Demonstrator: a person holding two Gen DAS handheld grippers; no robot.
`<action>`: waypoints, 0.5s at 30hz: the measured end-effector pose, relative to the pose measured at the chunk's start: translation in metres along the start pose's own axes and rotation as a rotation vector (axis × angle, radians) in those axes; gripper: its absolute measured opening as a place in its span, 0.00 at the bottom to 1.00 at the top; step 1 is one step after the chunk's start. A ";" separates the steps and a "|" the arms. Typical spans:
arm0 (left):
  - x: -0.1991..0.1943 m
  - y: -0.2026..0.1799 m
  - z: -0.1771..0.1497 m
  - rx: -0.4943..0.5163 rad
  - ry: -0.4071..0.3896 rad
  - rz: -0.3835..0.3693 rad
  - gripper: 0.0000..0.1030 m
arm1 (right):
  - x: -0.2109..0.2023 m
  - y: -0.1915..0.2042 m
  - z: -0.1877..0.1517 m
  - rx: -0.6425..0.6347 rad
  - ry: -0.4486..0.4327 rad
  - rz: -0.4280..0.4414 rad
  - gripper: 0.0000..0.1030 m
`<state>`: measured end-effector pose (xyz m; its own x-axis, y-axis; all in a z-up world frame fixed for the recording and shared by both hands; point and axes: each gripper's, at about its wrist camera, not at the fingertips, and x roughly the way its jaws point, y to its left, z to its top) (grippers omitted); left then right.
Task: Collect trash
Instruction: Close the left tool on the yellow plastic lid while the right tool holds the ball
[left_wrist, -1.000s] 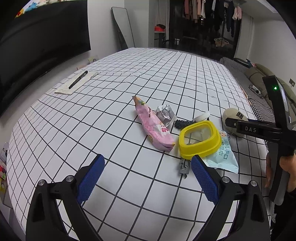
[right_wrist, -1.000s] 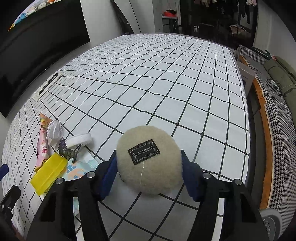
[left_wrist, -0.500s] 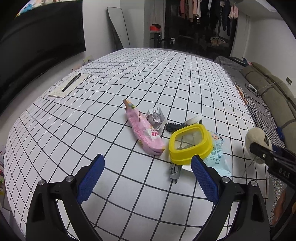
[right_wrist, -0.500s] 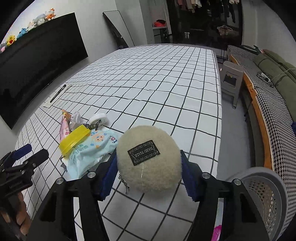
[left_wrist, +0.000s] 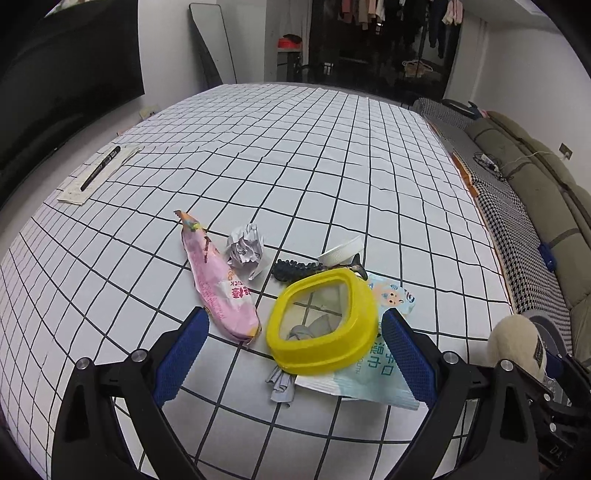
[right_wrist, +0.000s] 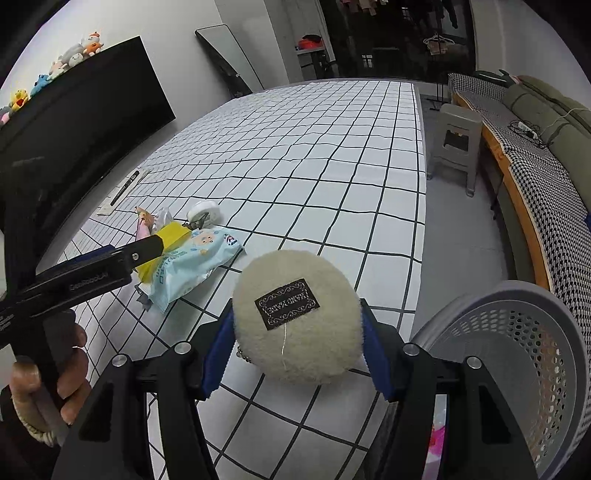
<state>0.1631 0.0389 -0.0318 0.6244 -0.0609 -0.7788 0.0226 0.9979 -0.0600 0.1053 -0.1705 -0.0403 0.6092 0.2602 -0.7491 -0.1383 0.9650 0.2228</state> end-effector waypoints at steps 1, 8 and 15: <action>0.003 -0.001 0.000 -0.003 0.008 -0.001 0.90 | 0.000 0.001 0.000 -0.001 -0.002 0.002 0.59; 0.012 0.000 0.003 -0.025 0.029 -0.021 0.86 | 0.000 -0.003 -0.001 0.007 -0.007 0.020 0.59; 0.012 -0.002 0.003 -0.017 0.043 -0.080 0.64 | -0.003 -0.006 -0.001 0.016 -0.015 0.024 0.59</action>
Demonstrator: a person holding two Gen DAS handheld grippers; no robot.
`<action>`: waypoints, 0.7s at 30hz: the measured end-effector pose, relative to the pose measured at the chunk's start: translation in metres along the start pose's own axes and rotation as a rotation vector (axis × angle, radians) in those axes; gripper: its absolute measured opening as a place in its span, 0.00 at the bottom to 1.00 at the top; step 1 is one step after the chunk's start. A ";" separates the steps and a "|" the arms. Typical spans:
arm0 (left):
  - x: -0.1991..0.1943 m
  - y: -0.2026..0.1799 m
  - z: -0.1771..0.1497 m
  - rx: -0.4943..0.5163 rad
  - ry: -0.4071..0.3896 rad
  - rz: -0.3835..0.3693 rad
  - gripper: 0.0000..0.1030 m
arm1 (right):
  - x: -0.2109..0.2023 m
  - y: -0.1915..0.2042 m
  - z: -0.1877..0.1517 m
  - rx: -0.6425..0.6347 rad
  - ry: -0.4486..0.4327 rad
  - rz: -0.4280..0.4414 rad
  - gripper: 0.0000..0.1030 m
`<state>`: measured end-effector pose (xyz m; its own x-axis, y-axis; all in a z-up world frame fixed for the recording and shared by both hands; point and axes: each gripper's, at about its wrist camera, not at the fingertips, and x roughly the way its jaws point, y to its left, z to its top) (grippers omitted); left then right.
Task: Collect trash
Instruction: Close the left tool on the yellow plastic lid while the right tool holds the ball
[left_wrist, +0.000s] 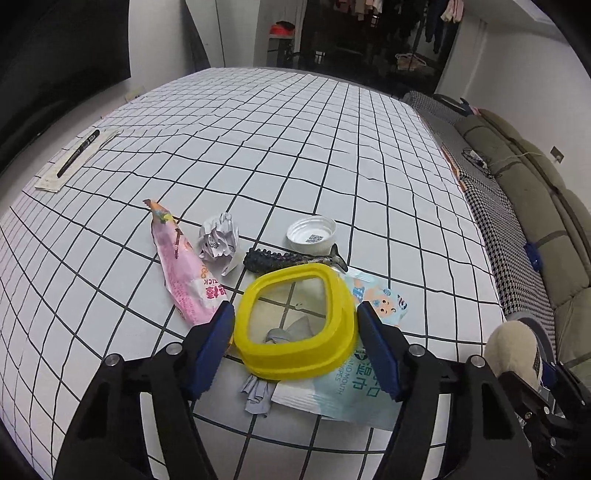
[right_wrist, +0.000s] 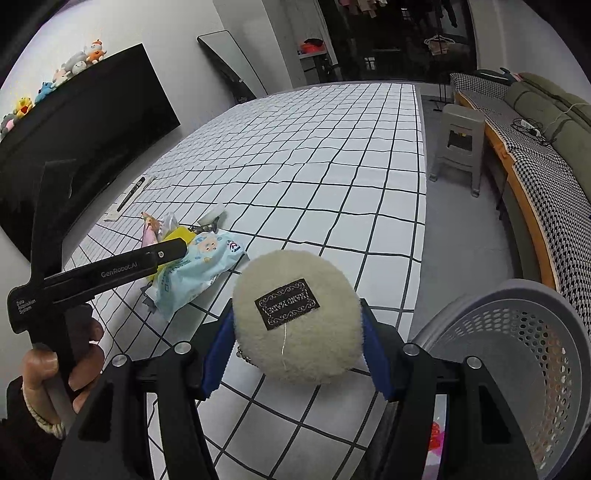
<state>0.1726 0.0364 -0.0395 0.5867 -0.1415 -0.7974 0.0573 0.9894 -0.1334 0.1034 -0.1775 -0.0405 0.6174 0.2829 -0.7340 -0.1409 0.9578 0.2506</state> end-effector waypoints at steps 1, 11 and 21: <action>-0.001 -0.001 -0.001 0.003 -0.002 -0.003 0.64 | 0.000 0.000 0.000 0.001 -0.001 0.000 0.59; -0.030 -0.003 -0.014 0.027 -0.055 0.015 0.64 | -0.011 0.001 -0.004 0.009 -0.022 -0.004 0.59; -0.067 -0.014 -0.027 0.071 -0.122 0.001 0.64 | -0.035 -0.005 -0.020 0.041 -0.043 -0.035 0.59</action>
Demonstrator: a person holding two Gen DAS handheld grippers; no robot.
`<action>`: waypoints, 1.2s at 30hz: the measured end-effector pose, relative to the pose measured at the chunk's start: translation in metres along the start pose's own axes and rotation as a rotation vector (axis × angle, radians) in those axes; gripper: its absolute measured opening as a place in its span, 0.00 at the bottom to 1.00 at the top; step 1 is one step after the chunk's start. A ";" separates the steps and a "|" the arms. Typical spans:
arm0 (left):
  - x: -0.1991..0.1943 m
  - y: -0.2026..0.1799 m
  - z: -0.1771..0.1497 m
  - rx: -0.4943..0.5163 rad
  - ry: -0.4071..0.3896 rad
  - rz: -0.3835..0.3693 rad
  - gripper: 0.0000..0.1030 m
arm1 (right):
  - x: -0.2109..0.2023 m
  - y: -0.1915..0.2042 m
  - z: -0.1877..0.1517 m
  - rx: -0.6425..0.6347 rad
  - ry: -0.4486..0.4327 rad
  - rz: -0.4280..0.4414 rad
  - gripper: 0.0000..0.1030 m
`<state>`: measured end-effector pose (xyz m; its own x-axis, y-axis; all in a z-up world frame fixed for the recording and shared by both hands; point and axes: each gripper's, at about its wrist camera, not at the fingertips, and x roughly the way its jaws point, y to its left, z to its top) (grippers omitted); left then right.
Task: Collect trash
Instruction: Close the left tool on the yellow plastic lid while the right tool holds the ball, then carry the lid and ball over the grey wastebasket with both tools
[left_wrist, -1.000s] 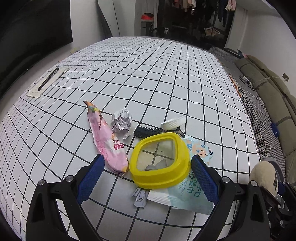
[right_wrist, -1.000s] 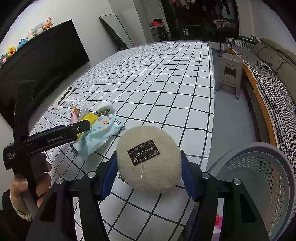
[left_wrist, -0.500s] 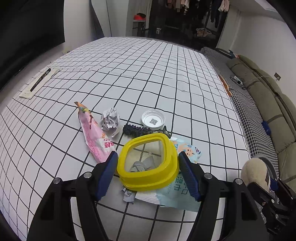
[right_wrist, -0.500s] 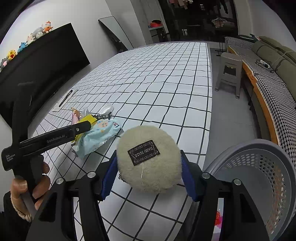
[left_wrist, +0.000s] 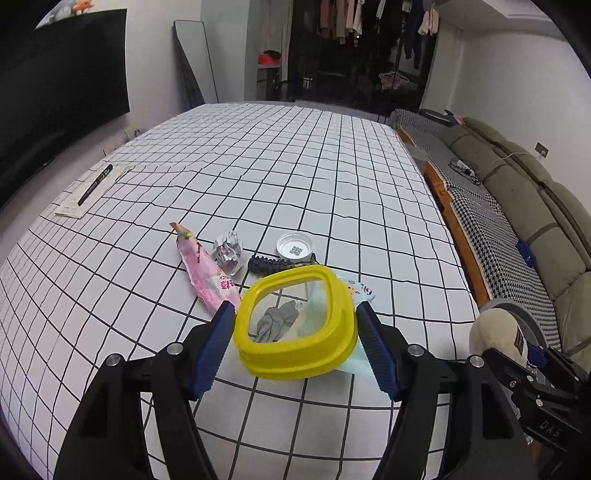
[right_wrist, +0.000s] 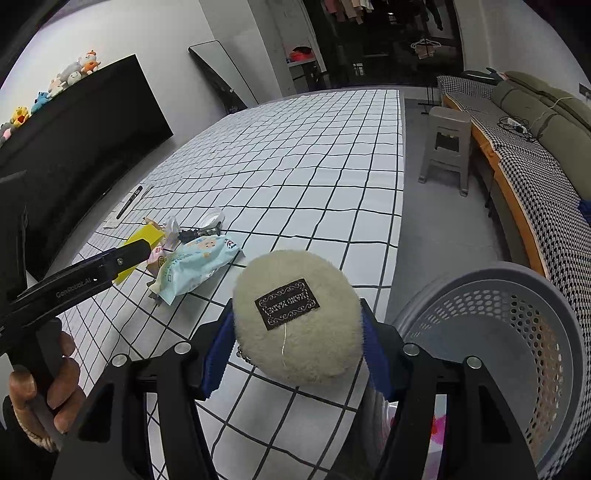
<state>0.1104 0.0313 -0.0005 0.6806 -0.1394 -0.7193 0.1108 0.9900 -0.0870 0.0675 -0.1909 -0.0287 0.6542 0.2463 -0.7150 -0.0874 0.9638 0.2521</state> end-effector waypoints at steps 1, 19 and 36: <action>-0.004 -0.003 -0.001 0.008 -0.005 -0.005 0.64 | -0.005 -0.002 -0.002 0.008 -0.006 -0.004 0.59; -0.047 -0.097 -0.034 0.131 -0.035 -0.174 0.64 | -0.096 -0.063 -0.060 0.114 -0.090 -0.132 0.59; -0.047 -0.179 -0.065 0.256 0.012 -0.263 0.64 | -0.146 -0.127 -0.105 0.230 -0.129 -0.210 0.59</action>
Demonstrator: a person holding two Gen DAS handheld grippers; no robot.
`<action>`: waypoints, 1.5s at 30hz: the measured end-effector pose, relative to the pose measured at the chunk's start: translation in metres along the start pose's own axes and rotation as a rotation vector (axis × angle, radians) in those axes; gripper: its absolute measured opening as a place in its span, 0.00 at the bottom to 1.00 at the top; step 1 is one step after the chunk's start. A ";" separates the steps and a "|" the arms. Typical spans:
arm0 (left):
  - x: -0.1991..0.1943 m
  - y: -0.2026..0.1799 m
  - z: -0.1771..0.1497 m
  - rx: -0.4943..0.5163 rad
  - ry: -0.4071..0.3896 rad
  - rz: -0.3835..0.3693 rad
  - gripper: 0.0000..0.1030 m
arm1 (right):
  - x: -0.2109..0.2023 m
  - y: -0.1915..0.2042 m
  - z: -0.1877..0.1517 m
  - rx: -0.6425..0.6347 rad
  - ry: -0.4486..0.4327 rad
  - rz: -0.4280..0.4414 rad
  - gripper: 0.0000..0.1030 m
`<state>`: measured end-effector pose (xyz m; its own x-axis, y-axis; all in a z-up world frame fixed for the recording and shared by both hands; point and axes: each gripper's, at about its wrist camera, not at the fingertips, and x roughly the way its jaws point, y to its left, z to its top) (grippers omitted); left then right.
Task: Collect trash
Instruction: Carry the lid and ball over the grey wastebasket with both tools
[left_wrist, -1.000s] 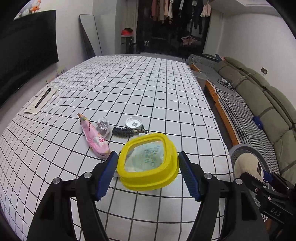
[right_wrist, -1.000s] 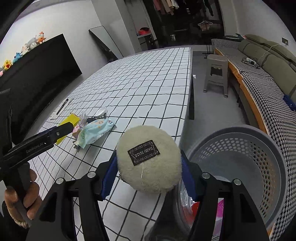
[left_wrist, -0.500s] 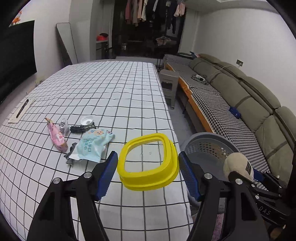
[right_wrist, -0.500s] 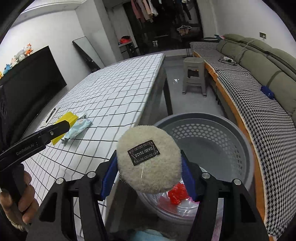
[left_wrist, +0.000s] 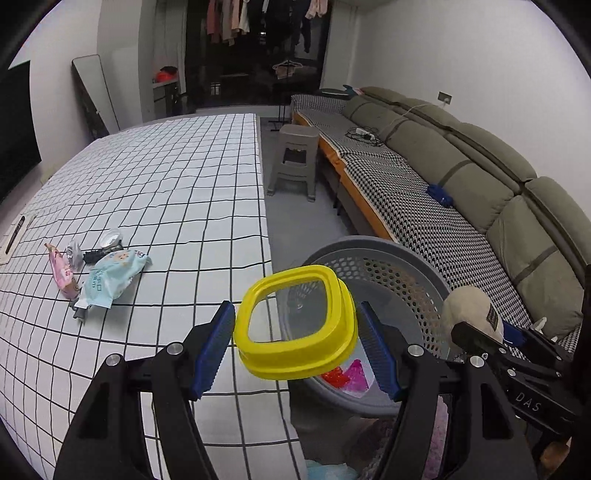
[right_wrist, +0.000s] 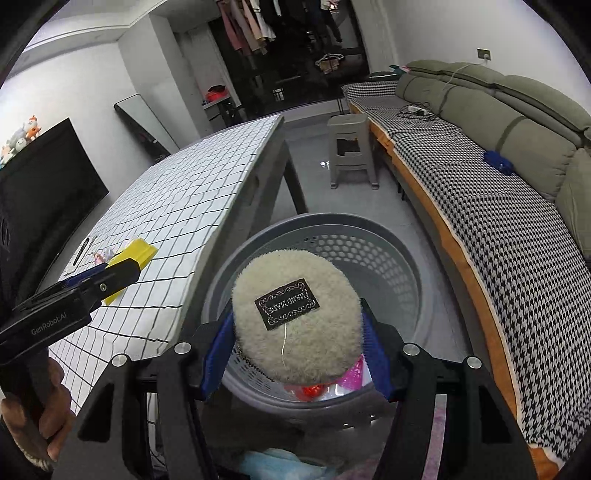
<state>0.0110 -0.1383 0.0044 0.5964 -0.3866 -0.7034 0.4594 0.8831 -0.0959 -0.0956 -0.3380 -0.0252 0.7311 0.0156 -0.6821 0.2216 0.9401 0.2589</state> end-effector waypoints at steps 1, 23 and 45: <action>0.001 -0.004 0.000 0.005 0.002 -0.003 0.64 | -0.001 -0.002 -0.002 0.004 0.000 -0.003 0.59; 0.029 -0.044 0.004 0.066 0.055 -0.012 0.64 | 0.016 -0.038 0.004 0.059 0.033 -0.029 0.59; 0.046 -0.053 0.005 0.084 0.096 -0.023 0.64 | 0.031 -0.051 0.007 0.076 0.065 -0.054 0.59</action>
<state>0.0176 -0.2045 -0.0196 0.5211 -0.3761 -0.7662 0.5283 0.8472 -0.0565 -0.0798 -0.3882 -0.0552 0.6739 -0.0103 -0.7388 0.3095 0.9119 0.2696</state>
